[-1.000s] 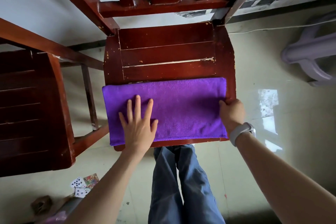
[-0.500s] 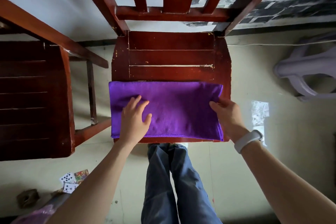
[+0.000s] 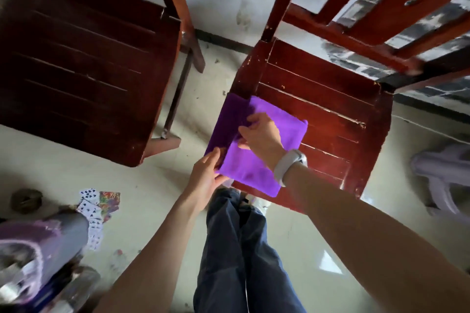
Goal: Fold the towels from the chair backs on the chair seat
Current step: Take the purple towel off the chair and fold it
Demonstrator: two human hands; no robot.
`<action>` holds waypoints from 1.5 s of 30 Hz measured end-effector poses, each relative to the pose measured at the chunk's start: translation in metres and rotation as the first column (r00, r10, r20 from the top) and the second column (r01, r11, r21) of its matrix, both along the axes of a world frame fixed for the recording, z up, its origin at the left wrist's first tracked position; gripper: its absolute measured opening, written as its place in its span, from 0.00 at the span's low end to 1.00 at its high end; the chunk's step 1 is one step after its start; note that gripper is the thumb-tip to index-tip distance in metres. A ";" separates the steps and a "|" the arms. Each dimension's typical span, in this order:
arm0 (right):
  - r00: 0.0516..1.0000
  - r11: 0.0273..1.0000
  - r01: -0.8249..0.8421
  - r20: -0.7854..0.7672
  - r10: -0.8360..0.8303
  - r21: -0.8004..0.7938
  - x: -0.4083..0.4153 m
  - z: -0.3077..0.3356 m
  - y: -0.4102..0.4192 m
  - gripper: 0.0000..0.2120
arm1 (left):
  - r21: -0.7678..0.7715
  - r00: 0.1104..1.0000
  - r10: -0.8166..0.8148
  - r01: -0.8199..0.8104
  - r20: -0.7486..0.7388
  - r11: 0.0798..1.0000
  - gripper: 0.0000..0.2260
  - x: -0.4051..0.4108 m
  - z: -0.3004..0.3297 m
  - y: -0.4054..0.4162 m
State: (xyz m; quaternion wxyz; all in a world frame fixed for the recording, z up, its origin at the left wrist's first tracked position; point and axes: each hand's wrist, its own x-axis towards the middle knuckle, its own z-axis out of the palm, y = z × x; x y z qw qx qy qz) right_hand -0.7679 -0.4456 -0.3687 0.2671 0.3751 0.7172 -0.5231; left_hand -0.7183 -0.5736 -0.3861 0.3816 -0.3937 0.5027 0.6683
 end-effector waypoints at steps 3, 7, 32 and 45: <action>0.981 0.969 -0.165 -0.068 0.180 0.182 -0.007 -0.006 -0.002 0.12 | -0.202 0.978 -0.186 0.164 -0.095 0.966 0.07 0.002 -0.007 0.002; 0.849 0.712 -0.388 -0.073 0.523 0.585 -0.016 -0.013 0.024 0.17 | -0.600 0.856 -0.468 0.261 -0.218 0.756 0.07 0.002 -0.013 0.012; 0.701 0.566 -0.461 -0.110 0.704 0.683 -0.042 -0.033 0.019 0.18 | -0.844 0.842 -0.529 0.203 -0.109 0.496 0.12 -0.007 -0.028 -0.005; 0.383 0.047 -0.562 0.209 0.900 0.826 0.061 -0.066 0.060 0.27 | -0.987 -0.116 -0.993 0.158 0.018 -0.037 0.25 -0.030 -0.069 0.013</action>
